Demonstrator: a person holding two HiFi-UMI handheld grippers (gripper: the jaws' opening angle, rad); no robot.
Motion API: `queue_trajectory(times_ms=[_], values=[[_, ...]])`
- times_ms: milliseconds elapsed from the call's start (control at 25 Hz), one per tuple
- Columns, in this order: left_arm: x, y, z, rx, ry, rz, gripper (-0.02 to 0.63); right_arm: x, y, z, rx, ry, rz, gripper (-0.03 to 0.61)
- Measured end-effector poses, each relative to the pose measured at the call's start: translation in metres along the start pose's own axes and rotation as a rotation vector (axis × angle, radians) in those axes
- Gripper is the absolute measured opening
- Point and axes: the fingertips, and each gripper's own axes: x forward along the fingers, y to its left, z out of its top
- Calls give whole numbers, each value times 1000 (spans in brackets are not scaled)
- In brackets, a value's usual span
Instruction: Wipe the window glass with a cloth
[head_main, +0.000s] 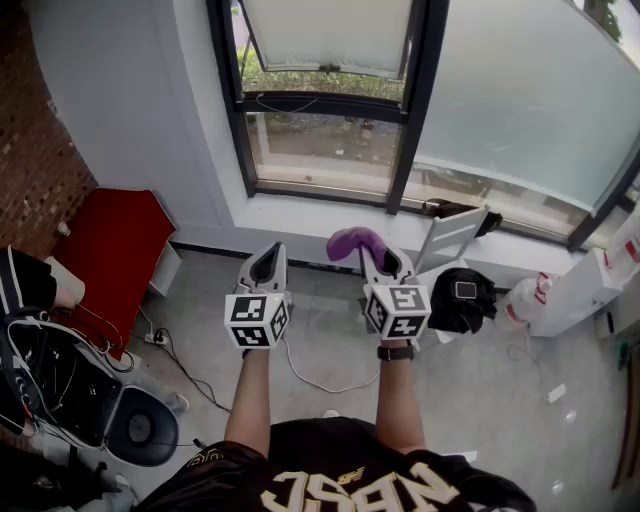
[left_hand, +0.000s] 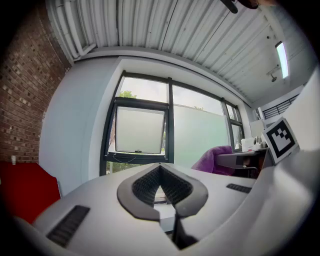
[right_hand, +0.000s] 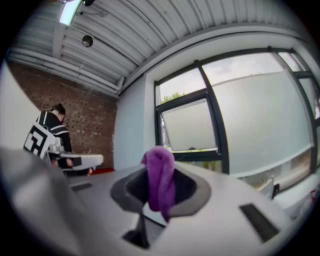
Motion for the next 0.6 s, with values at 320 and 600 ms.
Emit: queue_trajectory(times_ms=[320,600], values=[[11,-13,-38,18,75,10,9,15,-18,-38,64,47,35,78],[36,19,-56,-3,96,37,9,56,-9,-56,53,71,100,78]])
